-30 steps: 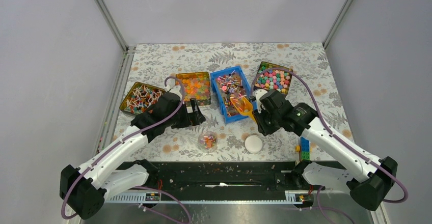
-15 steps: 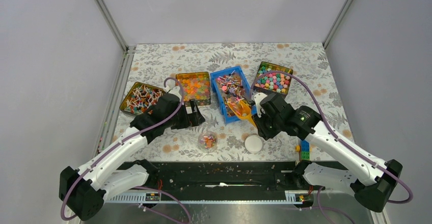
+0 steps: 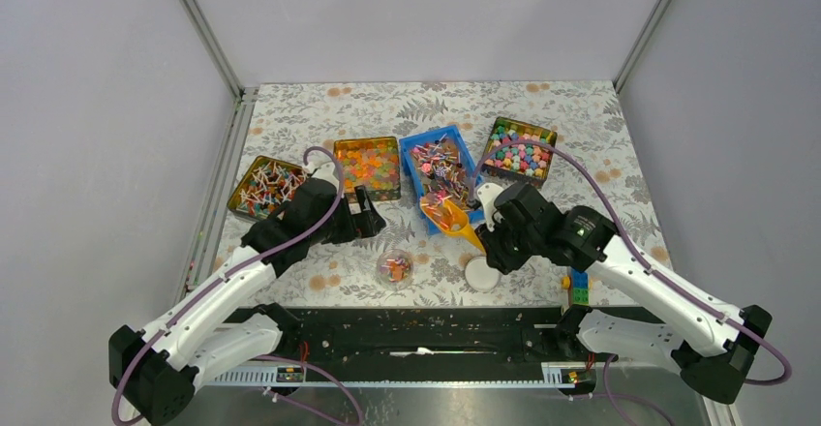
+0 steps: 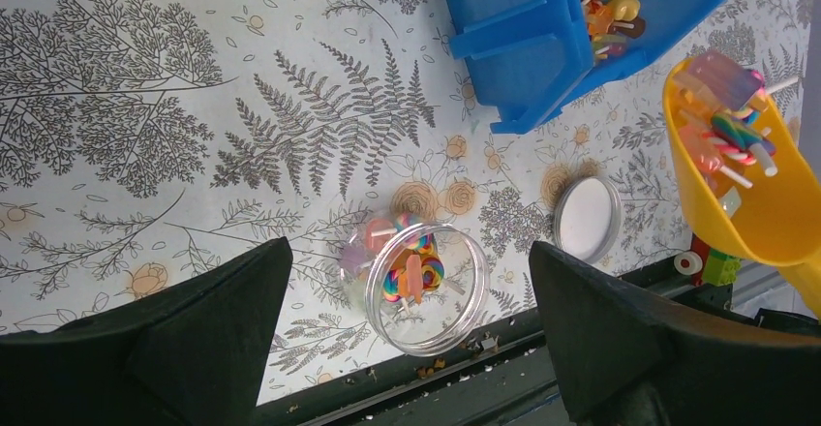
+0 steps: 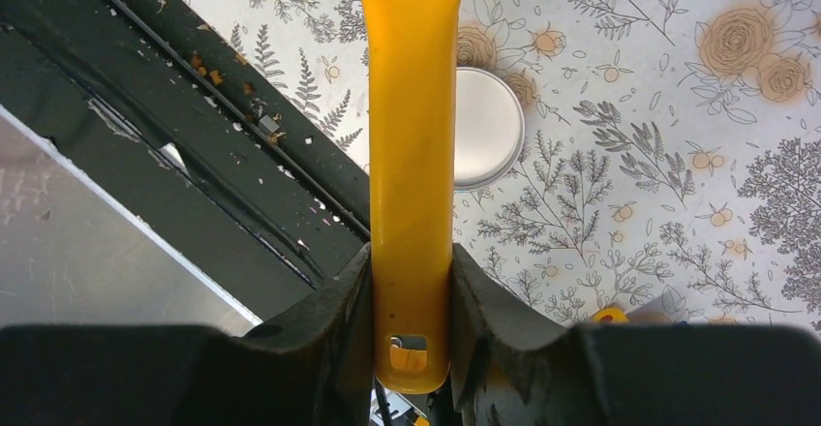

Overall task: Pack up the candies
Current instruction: Place the fake candies in the packing bottle.

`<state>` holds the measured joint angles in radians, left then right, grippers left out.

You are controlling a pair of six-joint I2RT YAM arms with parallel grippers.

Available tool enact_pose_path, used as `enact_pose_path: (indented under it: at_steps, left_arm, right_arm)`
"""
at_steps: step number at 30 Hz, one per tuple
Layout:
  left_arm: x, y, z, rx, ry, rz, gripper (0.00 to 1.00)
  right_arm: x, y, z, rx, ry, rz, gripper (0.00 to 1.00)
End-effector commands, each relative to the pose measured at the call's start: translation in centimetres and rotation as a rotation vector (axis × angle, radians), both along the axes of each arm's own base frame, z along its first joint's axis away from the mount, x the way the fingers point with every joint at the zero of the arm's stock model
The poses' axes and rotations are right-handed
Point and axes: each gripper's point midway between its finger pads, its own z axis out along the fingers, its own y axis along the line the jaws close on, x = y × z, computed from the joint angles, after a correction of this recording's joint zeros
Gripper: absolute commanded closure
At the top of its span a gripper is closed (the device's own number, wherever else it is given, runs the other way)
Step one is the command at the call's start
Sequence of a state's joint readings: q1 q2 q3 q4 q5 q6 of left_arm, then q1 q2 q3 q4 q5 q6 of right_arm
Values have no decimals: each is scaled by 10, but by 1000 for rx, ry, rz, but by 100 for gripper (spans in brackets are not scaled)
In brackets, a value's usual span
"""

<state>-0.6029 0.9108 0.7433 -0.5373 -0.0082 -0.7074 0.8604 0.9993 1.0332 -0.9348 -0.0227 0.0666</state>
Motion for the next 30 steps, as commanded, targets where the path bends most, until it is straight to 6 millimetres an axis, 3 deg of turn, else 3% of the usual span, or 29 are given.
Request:
enact_pose_path:
  at_steps: [1, 30]
  left_arm:
    - [6, 2, 6, -17, -36, 40, 3]
    - [4, 8, 3, -27, -43, 77, 3]
  right_arm:
    - [-4, 12, 22, 71, -37, 66, 100]
    - [-43, 28, 8, 6, 33, 279, 100]
